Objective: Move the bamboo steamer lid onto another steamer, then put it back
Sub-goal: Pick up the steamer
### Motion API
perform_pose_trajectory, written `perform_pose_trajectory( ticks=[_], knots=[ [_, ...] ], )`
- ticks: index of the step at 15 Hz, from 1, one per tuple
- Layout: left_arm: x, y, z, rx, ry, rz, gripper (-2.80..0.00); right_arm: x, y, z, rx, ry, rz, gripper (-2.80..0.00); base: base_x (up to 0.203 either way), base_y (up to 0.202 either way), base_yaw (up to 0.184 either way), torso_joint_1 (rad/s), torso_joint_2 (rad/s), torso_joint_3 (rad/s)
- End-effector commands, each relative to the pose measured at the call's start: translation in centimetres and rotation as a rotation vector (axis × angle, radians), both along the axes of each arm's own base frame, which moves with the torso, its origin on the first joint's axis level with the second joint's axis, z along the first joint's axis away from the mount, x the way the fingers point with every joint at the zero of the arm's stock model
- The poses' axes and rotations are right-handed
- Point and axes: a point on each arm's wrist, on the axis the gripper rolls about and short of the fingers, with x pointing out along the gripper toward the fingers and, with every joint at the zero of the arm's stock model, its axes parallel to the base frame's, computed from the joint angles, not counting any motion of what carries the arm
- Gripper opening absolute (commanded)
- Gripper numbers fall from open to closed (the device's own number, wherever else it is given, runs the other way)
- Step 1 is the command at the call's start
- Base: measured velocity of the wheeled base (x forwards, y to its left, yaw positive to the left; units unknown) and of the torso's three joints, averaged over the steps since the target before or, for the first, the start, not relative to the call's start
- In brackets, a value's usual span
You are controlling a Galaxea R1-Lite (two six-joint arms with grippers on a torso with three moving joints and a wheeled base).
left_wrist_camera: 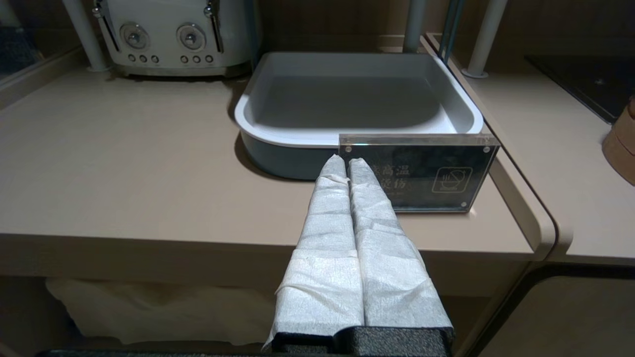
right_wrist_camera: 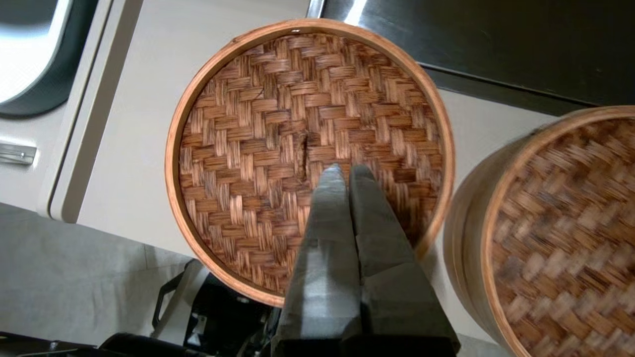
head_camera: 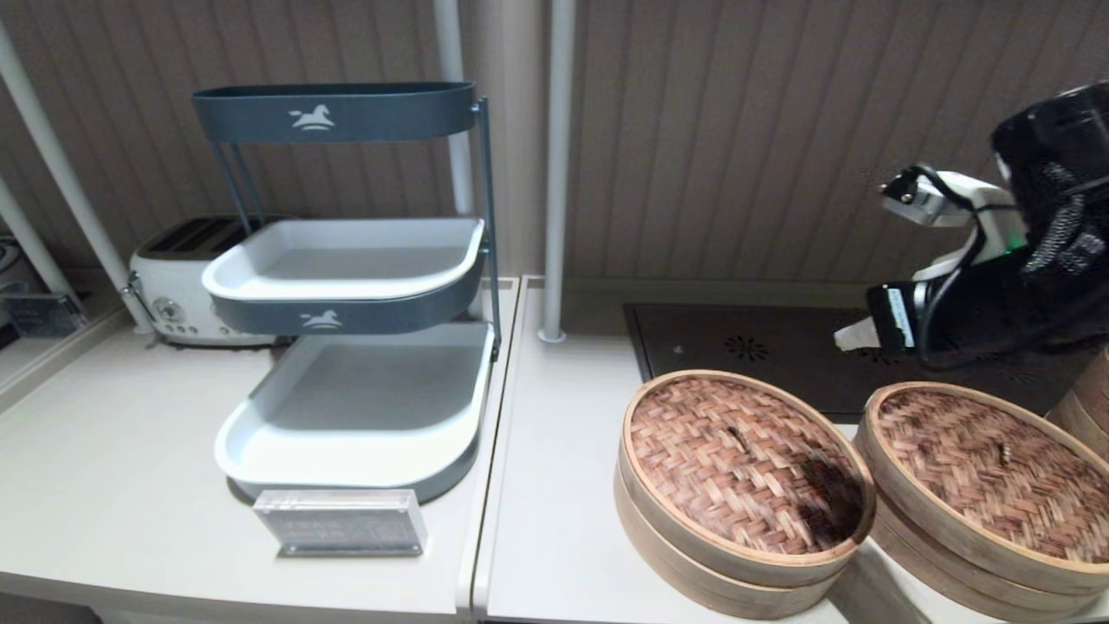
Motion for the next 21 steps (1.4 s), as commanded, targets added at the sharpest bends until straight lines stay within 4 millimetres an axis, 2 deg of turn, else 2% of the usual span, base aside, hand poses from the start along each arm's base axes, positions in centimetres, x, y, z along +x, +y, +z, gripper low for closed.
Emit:
perform_pose_trajectory(
  ticks=[1,7,8,12,21],
  knots=[
    [0.2,0.0,-0.8,0.000,0.024,0.000,-2.80,3.1,1.3,-2.1,-0.018,0.076,0.018,-2.80,0.000,0.000,0.000,0.000,0.00,0.000],
    [0.2,0.0,-0.8,0.000,0.025,0.000,-2.80,6.3,4.2,-5.2,-0.046,0.156,0.078,-2.80,0.000,0.000,0.000,0.000,0.00,0.000],
    [0.2,0.0,-0.8,0.000,0.025,0.000,-2.80,6.8,4.6,-5.9,-0.060,0.174,0.075,0.00,0.000,0.000,0.000,0.000,0.00,0.000],
    [0.2,0.0,-0.8,0.000,0.025,0.000,-2.80,7.9,5.3,-7.7,-0.089,0.208,0.070,0.00,0.000,0.000,0.000,0.000,0.00,0.000],
    [0.2,0.0,-0.8,0.000,0.025,0.000,-2.80,9.4,5.4,-10.8,-0.107,0.296,0.058,0.00,0.000,0.000,0.000,0.000,0.00,0.000]
  ],
)
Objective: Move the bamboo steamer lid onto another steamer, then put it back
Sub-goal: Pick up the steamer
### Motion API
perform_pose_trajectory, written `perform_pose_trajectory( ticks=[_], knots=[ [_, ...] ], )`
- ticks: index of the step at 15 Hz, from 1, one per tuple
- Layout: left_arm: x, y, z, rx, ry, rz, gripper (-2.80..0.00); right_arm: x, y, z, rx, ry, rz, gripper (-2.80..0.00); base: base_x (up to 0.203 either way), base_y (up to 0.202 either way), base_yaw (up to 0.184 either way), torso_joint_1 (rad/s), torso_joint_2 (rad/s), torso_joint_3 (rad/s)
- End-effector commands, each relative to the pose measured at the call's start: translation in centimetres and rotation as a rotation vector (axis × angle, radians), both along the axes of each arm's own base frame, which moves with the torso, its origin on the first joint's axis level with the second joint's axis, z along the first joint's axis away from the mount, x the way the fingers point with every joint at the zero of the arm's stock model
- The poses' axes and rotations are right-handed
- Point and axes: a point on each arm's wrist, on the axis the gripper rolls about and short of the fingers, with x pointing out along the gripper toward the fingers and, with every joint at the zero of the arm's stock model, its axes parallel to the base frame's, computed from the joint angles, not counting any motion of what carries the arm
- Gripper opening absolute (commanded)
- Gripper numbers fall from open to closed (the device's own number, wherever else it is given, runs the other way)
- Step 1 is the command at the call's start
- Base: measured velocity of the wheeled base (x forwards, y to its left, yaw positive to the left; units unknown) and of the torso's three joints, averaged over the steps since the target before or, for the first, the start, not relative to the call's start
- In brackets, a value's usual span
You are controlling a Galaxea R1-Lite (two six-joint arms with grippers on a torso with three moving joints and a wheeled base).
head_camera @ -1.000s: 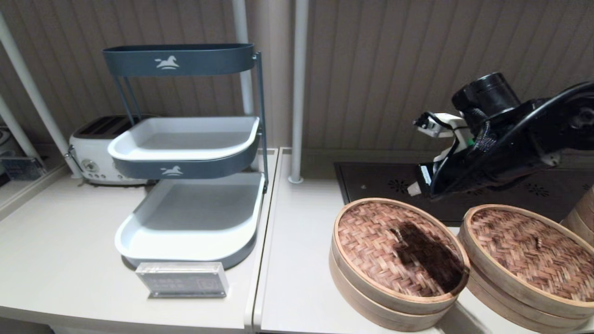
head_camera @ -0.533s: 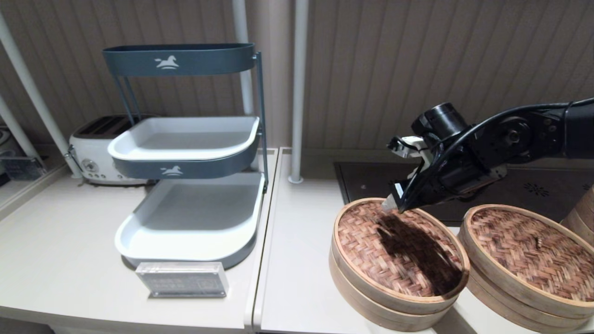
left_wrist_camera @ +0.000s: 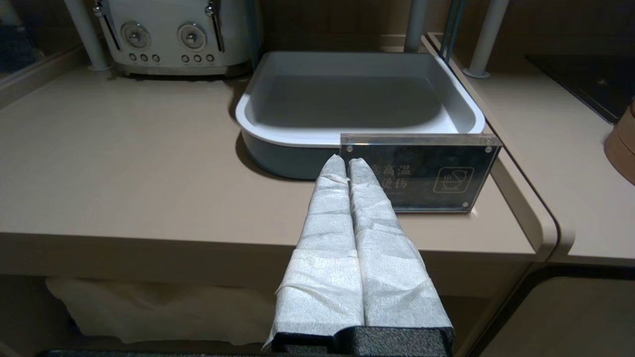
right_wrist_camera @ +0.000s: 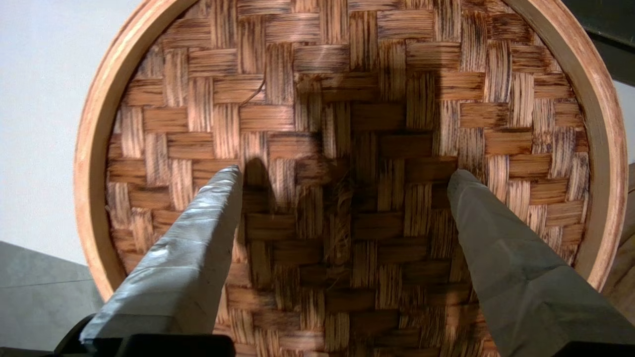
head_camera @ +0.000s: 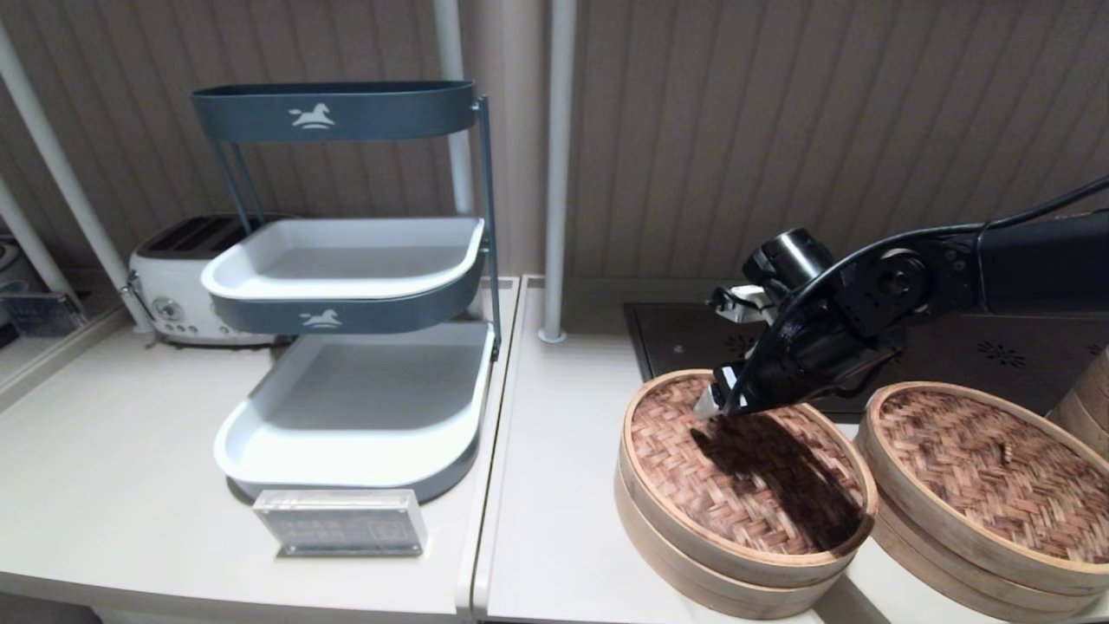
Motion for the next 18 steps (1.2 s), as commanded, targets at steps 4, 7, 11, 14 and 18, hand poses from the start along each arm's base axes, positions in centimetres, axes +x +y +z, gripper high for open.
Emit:
perform_pose_trajectory(
  ticks=[4,7,11,14,18],
  knots=[
    [0.2,0.0,-0.8,0.000,0.024,0.000,-2.80,0.9,0.2,-1.5,0.000,-0.010,-0.003,0.00,0.000,0.000,0.000,0.000,0.00,0.000],
    [0.2,0.0,-0.8,0.000,0.025,0.000,-2.80,0.7,0.4,-1.8,-0.005,0.001,0.004,0.00,0.000,0.000,0.000,0.000,0.00,0.000],
    [0.2,0.0,-0.8,0.000,0.025,0.000,-2.80,0.1,0.2,-1.5,-0.007,0.000,0.003,0.00,0.000,0.000,0.000,0.000,0.00,0.000],
    [0.2,0.0,-0.8,0.000,0.025,0.000,-2.80,-0.6,0.0,-1.0,-0.002,-0.007,0.003,0.00,0.000,0.000,0.000,0.000,0.00,0.000],
    [0.2,0.0,-0.8,0.000,0.025,0.000,-2.80,-1.5,-0.3,-1.4,-0.006,0.022,0.006,0.00,0.000,0.000,0.000,0.000,0.00,0.000]
  ],
)
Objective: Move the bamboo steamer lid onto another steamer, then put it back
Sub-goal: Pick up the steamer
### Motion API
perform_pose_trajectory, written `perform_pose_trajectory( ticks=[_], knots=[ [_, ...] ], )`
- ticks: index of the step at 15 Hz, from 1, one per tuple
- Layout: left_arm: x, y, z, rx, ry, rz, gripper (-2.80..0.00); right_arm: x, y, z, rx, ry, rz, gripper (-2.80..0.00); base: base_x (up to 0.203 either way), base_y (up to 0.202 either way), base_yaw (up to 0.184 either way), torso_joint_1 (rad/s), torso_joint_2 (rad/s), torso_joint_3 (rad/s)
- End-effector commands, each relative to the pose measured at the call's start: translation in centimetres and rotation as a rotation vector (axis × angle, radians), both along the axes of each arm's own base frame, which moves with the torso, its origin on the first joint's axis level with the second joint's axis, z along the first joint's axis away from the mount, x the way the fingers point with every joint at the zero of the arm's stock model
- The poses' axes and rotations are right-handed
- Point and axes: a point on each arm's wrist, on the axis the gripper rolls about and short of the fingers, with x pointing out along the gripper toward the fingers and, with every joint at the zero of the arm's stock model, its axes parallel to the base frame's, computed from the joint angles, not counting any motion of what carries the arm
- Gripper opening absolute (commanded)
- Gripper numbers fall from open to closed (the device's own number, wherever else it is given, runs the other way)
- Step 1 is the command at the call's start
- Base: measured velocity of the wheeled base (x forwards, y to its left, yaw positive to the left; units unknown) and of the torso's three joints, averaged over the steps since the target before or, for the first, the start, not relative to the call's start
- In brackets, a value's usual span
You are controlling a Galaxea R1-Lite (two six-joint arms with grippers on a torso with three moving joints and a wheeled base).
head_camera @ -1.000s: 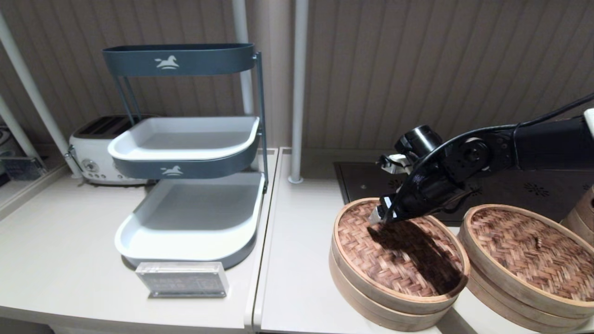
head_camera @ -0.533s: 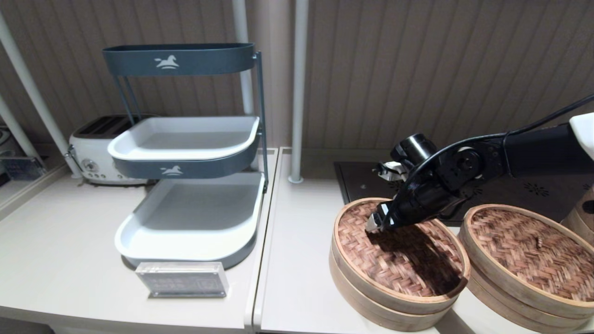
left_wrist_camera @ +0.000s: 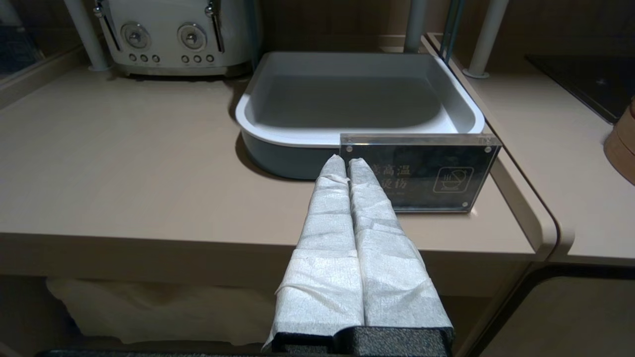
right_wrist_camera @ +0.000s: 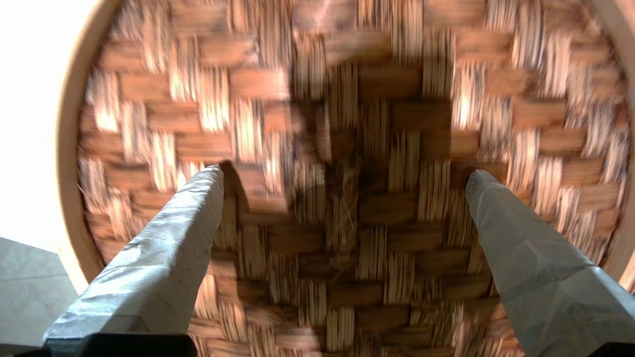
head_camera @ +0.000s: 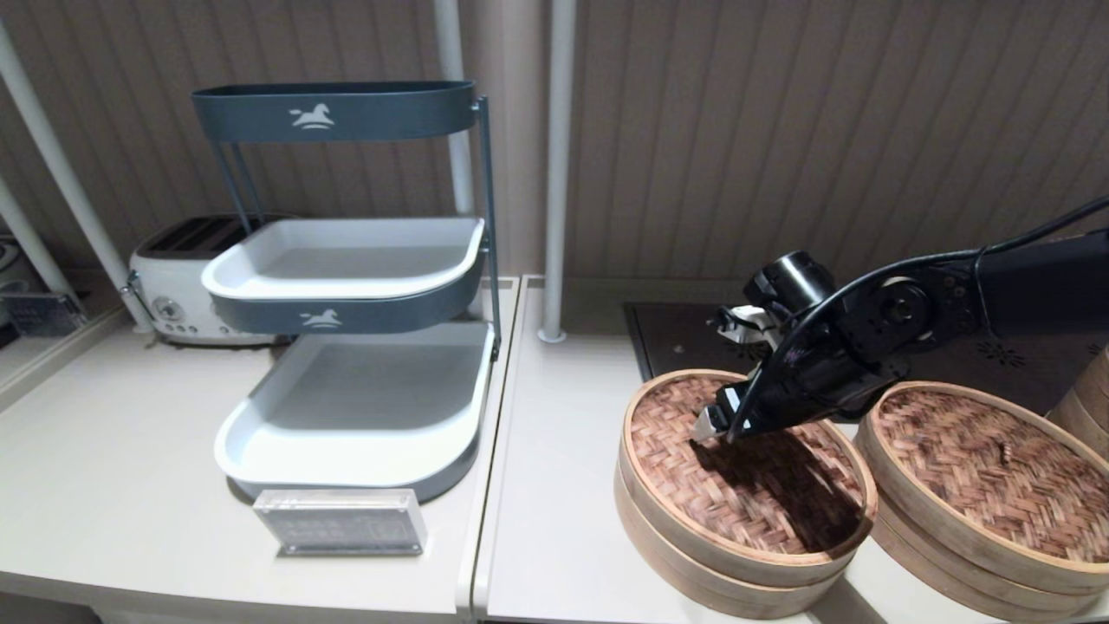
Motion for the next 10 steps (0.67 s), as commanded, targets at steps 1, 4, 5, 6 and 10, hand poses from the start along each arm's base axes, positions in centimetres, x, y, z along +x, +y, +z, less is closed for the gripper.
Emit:
perform_pose_trajectory(
  ticks=[1,4,5,6,10],
  knots=[
    [0.2,0.0,-0.8,0.001,0.025,0.000,-2.80,-0.6,-0.2,-0.1,-0.002,0.010,0.001,0.00,0.000,0.000,0.000,0.000,0.00,0.000],
    [0.2,0.0,-0.8,0.001,0.025,0.000,-2.80,-0.2,-0.2,-0.9,0.009,-0.020,-0.003,0.00,0.000,0.000,0.000,0.000,0.00,0.000],
    [0.2,0.0,-0.8,0.001,0.025,0.000,-2.80,-0.2,-0.2,-1.3,0.008,-0.028,-0.004,0.00,0.000,0.000,0.000,0.000,0.00,0.000],
    [0.2,0.0,-0.8,0.001,0.025,0.000,-2.80,-0.2,-0.2,-1.3,0.007,-0.031,-0.005,-2.80,0.000,0.000,0.000,0.000,0.00,0.000],
    [0.2,0.0,-0.8,0.001,0.025,0.000,-2.80,-0.2,-0.3,-0.9,0.016,-0.041,-0.004,-2.80,0.000,0.000,0.000,0.000,0.00,0.000]
  ],
)
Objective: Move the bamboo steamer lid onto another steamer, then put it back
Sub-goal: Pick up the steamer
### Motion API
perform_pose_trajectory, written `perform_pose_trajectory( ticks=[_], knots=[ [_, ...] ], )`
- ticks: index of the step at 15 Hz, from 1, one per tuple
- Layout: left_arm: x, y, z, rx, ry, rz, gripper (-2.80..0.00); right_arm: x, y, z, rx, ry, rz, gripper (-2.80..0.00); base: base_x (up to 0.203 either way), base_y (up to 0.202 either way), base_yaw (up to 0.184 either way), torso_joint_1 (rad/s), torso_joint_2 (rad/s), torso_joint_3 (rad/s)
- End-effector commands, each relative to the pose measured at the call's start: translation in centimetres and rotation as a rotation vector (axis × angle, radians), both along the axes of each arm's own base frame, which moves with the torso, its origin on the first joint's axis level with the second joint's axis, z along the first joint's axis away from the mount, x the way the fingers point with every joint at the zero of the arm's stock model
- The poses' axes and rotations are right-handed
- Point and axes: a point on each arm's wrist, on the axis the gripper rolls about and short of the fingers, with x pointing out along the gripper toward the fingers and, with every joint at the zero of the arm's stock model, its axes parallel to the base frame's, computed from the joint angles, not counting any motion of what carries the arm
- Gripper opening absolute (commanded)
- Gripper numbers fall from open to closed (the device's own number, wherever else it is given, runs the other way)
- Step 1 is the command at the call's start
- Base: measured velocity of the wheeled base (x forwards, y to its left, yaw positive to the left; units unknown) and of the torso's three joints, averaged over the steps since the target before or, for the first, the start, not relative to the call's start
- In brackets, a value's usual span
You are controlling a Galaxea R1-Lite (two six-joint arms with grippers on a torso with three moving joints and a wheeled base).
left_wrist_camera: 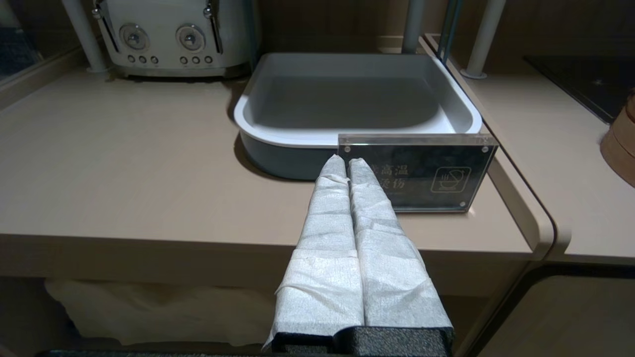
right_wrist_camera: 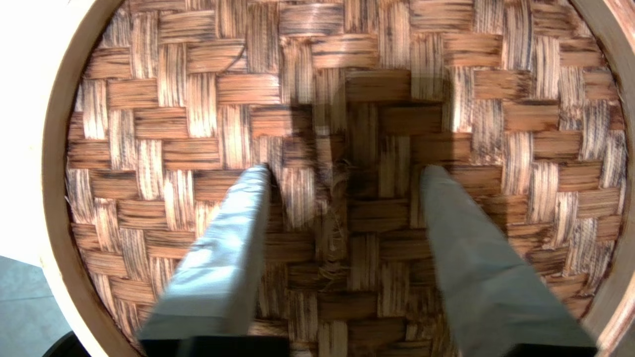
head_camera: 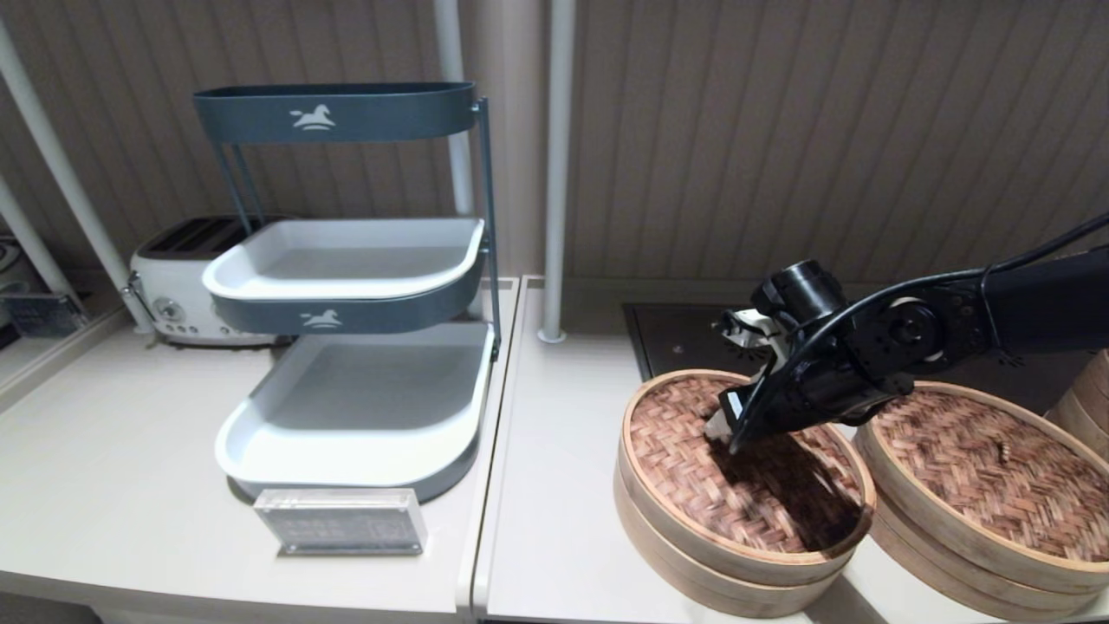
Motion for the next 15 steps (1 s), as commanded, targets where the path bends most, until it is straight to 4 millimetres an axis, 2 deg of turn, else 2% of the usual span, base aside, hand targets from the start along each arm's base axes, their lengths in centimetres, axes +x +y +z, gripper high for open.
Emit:
perform_pose_trajectory(
  ticks=[1,11,15],
  knots=[
    [0.2,0.0,-0.8,0.000,0.025,0.000,-2.80,-0.1,0.0,0.2,0.002,-0.004,-0.001,-2.80,0.000,0.000,0.000,0.000,0.00,0.000],
    [0.2,0.0,-0.8,0.000,0.025,0.000,-2.80,-0.2,0.3,0.5,0.002,-0.011,0.006,-2.80,0.000,0.000,0.000,0.000,0.00,0.000],
    [0.2,0.0,-0.8,0.000,0.023,0.000,-2.80,-0.5,-0.1,2.5,0.014,-0.072,-0.003,-2.80,0.000,0.000,0.000,0.000,0.00,0.000]
  ],
)
